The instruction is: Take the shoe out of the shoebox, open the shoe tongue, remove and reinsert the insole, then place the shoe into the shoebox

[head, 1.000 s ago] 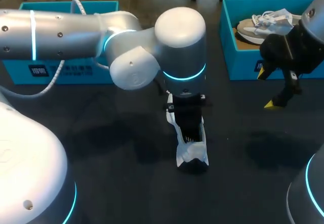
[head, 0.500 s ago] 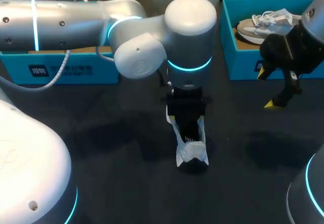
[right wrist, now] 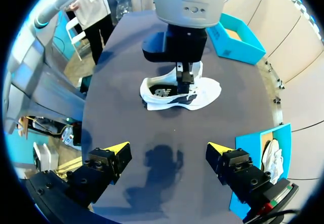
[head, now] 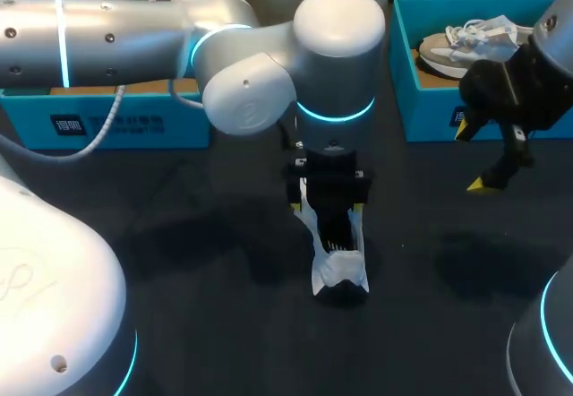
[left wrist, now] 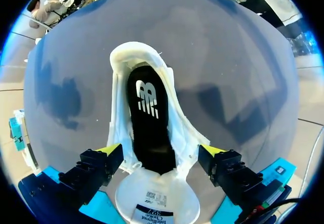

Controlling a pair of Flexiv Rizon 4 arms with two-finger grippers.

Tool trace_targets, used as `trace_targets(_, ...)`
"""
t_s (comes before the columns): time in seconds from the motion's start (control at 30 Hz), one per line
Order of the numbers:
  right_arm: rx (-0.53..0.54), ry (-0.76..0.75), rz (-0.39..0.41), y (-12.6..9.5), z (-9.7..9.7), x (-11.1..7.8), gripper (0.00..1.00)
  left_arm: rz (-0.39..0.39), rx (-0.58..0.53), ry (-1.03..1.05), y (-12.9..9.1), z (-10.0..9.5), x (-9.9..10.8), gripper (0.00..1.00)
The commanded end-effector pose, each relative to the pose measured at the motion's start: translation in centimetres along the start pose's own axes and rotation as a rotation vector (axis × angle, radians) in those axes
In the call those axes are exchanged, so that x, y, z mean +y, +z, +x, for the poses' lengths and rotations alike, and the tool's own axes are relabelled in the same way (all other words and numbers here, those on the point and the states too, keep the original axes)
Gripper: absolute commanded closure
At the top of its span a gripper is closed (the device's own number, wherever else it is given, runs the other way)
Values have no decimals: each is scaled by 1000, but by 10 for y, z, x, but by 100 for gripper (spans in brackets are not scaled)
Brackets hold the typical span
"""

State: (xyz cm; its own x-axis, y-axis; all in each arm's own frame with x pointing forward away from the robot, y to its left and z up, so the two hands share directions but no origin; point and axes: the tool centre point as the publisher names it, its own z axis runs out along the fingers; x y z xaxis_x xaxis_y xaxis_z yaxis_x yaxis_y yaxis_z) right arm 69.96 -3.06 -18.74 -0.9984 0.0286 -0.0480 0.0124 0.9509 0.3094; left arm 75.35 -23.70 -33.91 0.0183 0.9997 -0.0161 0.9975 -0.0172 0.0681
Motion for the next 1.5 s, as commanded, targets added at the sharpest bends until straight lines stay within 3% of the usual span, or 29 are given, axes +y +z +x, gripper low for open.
trace_targets(0.03, 3, 1, 4, 2, -2, 1, 0, 1, -6, -9, 1, 1, 6, 0)
trace_targets(0.37, 3, 1, 4, 2, -2, 1, 0, 19, -28, -58, -8, 0, 33, 0)
trace_targets(0.7, 3, 1, 4, 2, -2, 1, 0, 7, -63, -121, -29, -3, 84, 0)
trace_targets(0.73, 3, 1, 4, 2, -2, 1, 0, 4, -65, -123, -30, -4, 87, 5)
trace_targets(0.77, 3, 1, 4, 2, -2, 1, 0, 0, -66, -121, -31, -4, 90, 16)
trace_targets(0.8, 3, 1, 4, 2, -2, 1, 0, -1, -67, -121, -31, -5, 92, 37)
trace_targets(0.83, 3, 1, 4, 2, -2, 1, 0, -1, -68, -120, -32, -5, 93, 48)
trace_targets(0.9, 3, 1, 4, 2, -2, 1, 0, -2, -63, -104, -32, -5, 93, 55)
trace_targets(1.17, 3, 1, 4, 2, -2, 1, 0, 28, -78, -71, -34, -4, 72, 60)
trace_targets(1.5, 3, 1, 4, 2, -2, 1, 0, 44, -102, -46, -40, 2, 46, 58)
